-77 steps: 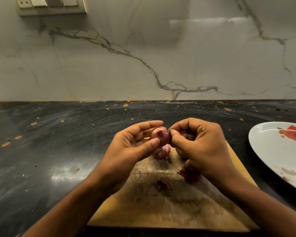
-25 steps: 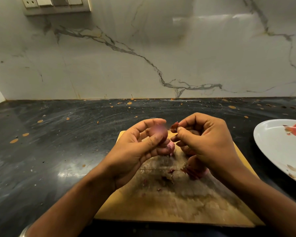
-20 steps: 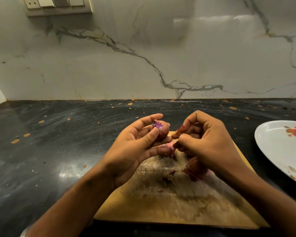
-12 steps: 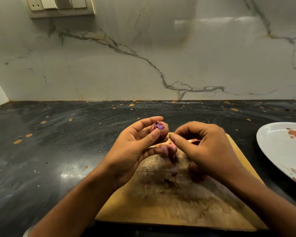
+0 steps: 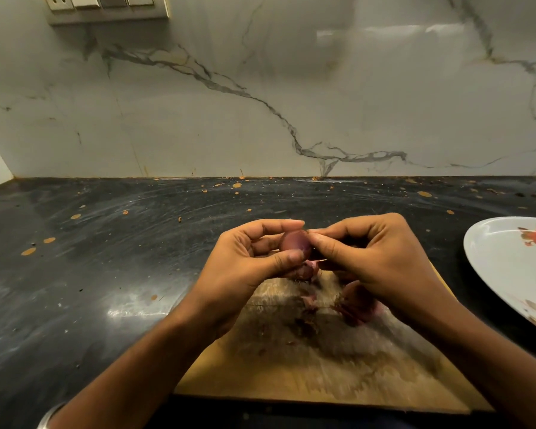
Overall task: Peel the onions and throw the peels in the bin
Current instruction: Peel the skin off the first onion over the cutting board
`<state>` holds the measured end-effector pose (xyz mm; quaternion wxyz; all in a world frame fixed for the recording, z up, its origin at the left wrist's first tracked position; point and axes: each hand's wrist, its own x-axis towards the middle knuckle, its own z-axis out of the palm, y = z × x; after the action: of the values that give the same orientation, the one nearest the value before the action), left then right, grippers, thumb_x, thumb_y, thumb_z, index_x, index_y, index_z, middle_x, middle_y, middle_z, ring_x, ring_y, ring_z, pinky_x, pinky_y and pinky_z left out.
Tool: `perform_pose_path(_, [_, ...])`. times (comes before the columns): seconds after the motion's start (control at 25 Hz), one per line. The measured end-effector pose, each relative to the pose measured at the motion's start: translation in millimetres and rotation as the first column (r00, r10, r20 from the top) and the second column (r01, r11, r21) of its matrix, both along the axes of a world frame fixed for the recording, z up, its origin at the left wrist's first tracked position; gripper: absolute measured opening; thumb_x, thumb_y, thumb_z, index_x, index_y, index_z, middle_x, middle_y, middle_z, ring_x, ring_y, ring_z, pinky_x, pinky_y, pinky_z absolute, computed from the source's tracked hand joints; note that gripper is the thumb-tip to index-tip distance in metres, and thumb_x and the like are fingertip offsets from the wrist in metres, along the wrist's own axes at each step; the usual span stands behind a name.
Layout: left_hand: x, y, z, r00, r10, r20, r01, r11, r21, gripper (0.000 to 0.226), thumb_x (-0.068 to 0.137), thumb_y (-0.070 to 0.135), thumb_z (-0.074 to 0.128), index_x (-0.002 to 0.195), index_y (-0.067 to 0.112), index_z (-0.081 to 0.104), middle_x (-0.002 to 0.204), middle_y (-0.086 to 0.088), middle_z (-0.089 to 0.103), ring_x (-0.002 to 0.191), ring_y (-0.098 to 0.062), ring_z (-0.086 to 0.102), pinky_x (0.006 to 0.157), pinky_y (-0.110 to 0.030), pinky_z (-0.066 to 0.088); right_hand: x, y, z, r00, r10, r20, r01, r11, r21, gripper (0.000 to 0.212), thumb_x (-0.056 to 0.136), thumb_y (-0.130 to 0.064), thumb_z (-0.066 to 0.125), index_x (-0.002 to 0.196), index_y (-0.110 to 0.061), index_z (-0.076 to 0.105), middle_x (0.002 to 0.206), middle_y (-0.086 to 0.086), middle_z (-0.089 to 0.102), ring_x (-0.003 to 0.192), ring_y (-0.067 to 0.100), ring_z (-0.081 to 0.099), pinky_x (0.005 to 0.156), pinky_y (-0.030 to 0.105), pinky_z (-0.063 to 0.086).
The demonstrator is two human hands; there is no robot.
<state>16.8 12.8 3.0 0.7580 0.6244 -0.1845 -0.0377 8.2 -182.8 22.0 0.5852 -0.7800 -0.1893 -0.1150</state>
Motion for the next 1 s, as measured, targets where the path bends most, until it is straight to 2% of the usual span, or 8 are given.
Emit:
perform_pose_path(0.12, [-1.4, -0.5, 0.7, 0.999, 0.016, 0.038, -0.018, 0.999, 0.036, 0.040, 0.070, 0.002, 0.074, 0.109, 0.012, 0.071, 0.100, -0.013, 0.076, 0.093, -0.021, 0.074, 0.076, -0.023, 0.058, -1.6, 0.3, 1.1, 1.000, 0.009, 0.006, -0.009, 1.000, -0.025, 0.006, 0.085, -0.014, 0.076, 0.087, -0.013, 0.081, 0.070, -0.004, 0.076, 0.063, 0.004, 0.071, 0.054, 0.011, 0.049])
perform_pose_path(0.24, [-2.9, -3.8, -0.9, 0.994, 0.048, 0.094, -0.054, 0.996, 0.064, 0.042, 0.071, 0.002, 0.074, 0.111, 0.009, 0.069, 0.100, -0.010, 0.077, 0.094, -0.019, 0.074, 0.078, -0.022, 0.057, -2.6, 3.7, -2.3, 0.991, -0.078, 0.105, 0.087, 0.993, -0.085, 0.006, 0.083, -0.013, 0.077, 0.082, -0.016, 0.082, 0.064, -0.008, 0.074, 0.052, 0.000, 0.063, 0.049, 0.012, 0.044])
perform_pose_path(0.36, [-3.8, -6.7, -2.5, 0.991, 0.065, 0.120, -0.073, 0.995, 0.065, 0.043, 0.070, 0.002, 0.075, 0.112, 0.008, 0.069, 0.099, -0.009, 0.077, 0.093, -0.018, 0.074, 0.078, -0.020, 0.057, -3.3, 8.1, -6.0, 0.964, -0.151, 0.218, 0.181, 0.975, -0.128, 0.009, 0.082, -0.013, 0.077, 0.077, -0.020, 0.080, 0.063, -0.009, 0.073, 0.051, 0.002, 0.063, 0.047, 0.013, 0.046])
perform_pose_path(0.52, [-4.9, -7.3, -2.6, 0.993, 0.050, 0.106, -0.058, 0.996, 0.067, 0.044, 0.068, 0.005, 0.076, 0.112, 0.010, 0.069, 0.100, -0.009, 0.077, 0.095, -0.019, 0.074, 0.079, -0.021, 0.057, -1.1, 7.9, -10.5, 0.940, -0.190, 0.284, 0.233, 0.964, -0.127, 0.011, 0.082, -0.009, 0.076, 0.076, -0.019, 0.078, 0.060, -0.012, 0.069, 0.050, 0.003, 0.062, 0.047, 0.012, 0.045])
perform_pose_path(0.6, [-3.6, -6.0, -0.9, 0.996, 0.036, 0.082, -0.041, 0.998, 0.056, 0.044, 0.071, 0.005, 0.074, 0.114, 0.010, 0.068, 0.103, -0.010, 0.076, 0.098, -0.020, 0.073, 0.080, -0.022, 0.057, 0.9, 8.9, -12.9, 0.942, -0.208, 0.263, 0.238, 0.967, -0.087, 0.011, 0.083, -0.007, 0.075, 0.077, -0.017, 0.077, 0.058, -0.013, 0.067, 0.048, 0.001, 0.059, 0.047, 0.009, 0.043])
perform_pose_path(0.72, [-1.0, -2.9, 0.1, 1.000, 0.005, 0.026, -0.006, 1.000, 0.027, 0.044, 0.075, 0.008, 0.071, 0.119, 0.010, 0.067, 0.111, -0.012, 0.074, 0.107, -0.025, 0.070, 0.086, -0.027, 0.057, 3.3, 9.3, -13.9, 0.974, -0.183, 0.132, 0.180, 0.983, 0.030, 0.010, 0.086, -0.008, 0.074, 0.078, -0.015, 0.075, 0.055, -0.014, 0.065, 0.047, 0.000, 0.058, 0.048, 0.011, 0.043])
perform_pose_path(0.88, [1.6, -0.8, 0.9, 0.996, -0.050, -0.068, 0.046, 0.997, -0.070, 0.041, 0.079, 0.006, 0.068, 0.119, 0.011, 0.068, 0.119, -0.017, 0.070, 0.110, -0.031, 0.068, 0.088, -0.032, 0.058, 4.5, 4.8, -10.2, 0.989, -0.147, 0.032, 0.143, 0.984, 0.105, 0.008, 0.086, -0.008, 0.073, 0.085, -0.016, 0.073, 0.076, 0.001, 0.076, 0.069, 0.011, 0.074, 0.057, 0.021, 0.055])
perform_pose_path(1.0, [2.9, 0.1, 0.8, 0.995, -0.053, -0.082, 0.045, 0.994, -0.096, 0.040, 0.079, 0.007, 0.068, 0.119, 0.011, 0.068, 0.118, -0.018, 0.070, 0.108, -0.032, 0.069, 0.084, -0.034, 0.060, 1.8, 6.0, -8.6, 0.990, -0.130, 0.061, 0.126, 0.990, 0.063, 0.017, 0.084, -0.002, 0.071, 0.088, -0.018, 0.074, 0.081, 0.001, 0.077, 0.076, 0.014, 0.075, 0.062, 0.021, 0.058])
